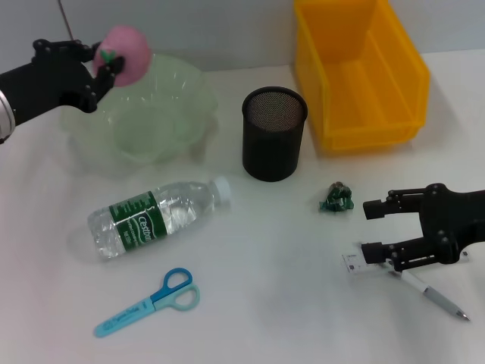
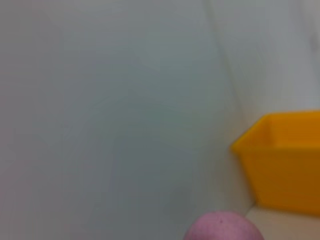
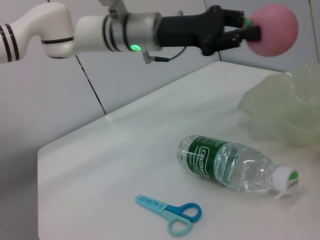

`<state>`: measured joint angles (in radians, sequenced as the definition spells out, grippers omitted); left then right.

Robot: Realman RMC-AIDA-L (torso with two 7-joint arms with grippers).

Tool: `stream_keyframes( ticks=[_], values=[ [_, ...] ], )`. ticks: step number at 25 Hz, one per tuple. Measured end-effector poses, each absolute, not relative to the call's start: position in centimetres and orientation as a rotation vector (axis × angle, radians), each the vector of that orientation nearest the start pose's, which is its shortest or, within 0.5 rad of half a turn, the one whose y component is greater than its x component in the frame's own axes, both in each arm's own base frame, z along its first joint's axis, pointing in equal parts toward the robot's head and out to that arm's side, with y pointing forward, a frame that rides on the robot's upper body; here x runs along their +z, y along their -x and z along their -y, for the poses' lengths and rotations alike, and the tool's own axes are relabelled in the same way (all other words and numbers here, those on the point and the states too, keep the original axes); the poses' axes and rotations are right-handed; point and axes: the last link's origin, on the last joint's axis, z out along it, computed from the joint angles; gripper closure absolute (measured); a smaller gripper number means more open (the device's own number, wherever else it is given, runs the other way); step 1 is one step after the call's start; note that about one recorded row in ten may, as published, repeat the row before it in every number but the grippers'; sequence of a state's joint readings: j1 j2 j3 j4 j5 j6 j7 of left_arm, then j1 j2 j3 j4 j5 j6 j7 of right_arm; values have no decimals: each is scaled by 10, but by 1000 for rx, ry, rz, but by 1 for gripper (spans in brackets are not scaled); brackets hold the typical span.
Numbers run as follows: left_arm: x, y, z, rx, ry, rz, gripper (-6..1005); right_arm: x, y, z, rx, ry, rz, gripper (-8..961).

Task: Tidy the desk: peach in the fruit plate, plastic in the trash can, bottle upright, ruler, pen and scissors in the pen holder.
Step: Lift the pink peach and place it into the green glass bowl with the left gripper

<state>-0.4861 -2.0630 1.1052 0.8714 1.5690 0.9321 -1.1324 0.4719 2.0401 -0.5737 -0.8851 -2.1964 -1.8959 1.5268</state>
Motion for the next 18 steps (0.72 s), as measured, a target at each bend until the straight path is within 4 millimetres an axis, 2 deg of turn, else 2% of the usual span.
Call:
stream_keyframes(
  ticks=[2, 3, 7, 14, 18],
  values=[
    [27, 231, -412, -424, 2276, 145, 698, 53, -275, -292, 575, 2899, -698, 136],
    [20, 237, -419, -358, 2260, 162, 695, 53, -275, -292, 575, 2900, -698, 136],
    [9, 235, -426, -318, 2287, 168, 686, 53, -274, -292, 574, 2901, -700, 136],
    [3, 230, -431, -315, 2300, 178, 670, 52, -275, -291, 567, 2902, -707, 136],
    [4, 230, -430, -316, 2302, 176, 505, 53, -275, -292, 571, 2886, -707, 137]
  ],
)
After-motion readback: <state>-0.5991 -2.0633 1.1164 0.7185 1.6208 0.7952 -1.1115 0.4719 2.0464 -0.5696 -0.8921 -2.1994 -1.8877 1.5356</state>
